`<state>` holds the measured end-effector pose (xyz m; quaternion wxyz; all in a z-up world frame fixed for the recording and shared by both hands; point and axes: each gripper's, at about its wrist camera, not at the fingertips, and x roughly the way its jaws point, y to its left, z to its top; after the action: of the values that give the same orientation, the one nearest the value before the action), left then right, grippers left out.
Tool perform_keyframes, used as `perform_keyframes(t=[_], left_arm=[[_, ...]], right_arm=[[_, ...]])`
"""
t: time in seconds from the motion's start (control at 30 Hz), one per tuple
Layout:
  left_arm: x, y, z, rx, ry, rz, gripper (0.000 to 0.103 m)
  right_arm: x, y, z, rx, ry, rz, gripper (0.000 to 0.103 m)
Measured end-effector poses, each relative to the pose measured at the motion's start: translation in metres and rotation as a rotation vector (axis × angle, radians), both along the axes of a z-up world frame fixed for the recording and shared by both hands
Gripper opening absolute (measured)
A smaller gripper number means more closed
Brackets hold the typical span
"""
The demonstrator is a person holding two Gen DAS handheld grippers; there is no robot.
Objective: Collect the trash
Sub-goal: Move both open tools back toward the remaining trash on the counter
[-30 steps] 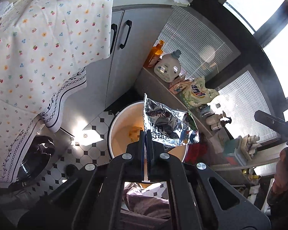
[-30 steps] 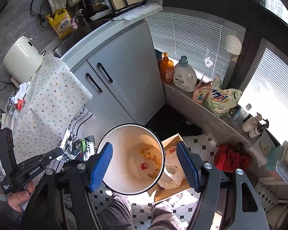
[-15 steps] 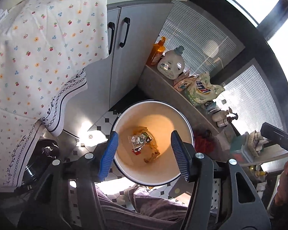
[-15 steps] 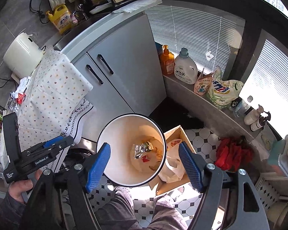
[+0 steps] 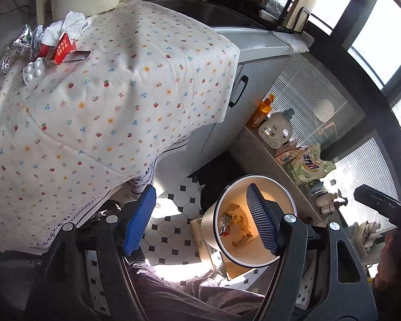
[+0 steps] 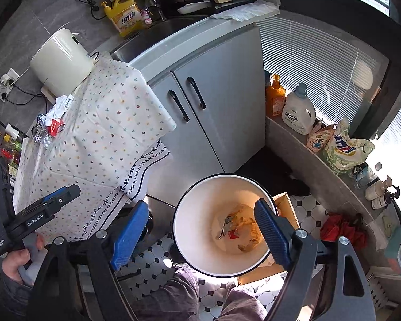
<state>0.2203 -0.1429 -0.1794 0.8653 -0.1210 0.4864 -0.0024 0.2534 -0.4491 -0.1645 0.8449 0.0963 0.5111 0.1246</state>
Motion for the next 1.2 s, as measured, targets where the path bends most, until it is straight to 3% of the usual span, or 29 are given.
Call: perform_keyframes(t=[0.47,0.8,1.03,1.2], left_arm=[[-0.023,0.124,0.052,0.032,-0.111,0.243,0.076],[-0.025,0.231,0.066,0.031,-0.161,0.371,0.077],[-0.006,0.304,0.066,0.020,-0.193,0.407,0.077],[0.012,0.347,0.063,0.017,-0.203,0.391,0.070]], right_arm=[[0.038,0.124,0.044,0.020,-0.095,0.181,0.090],[0.064,0.228,0.062,0.039,-0.115,0.288,0.091],[0.079,0.297,0.076,0.029,-0.149,0.330,0.091],[0.094,0.336,0.075,0.024,-0.156,0.314,0.089]])
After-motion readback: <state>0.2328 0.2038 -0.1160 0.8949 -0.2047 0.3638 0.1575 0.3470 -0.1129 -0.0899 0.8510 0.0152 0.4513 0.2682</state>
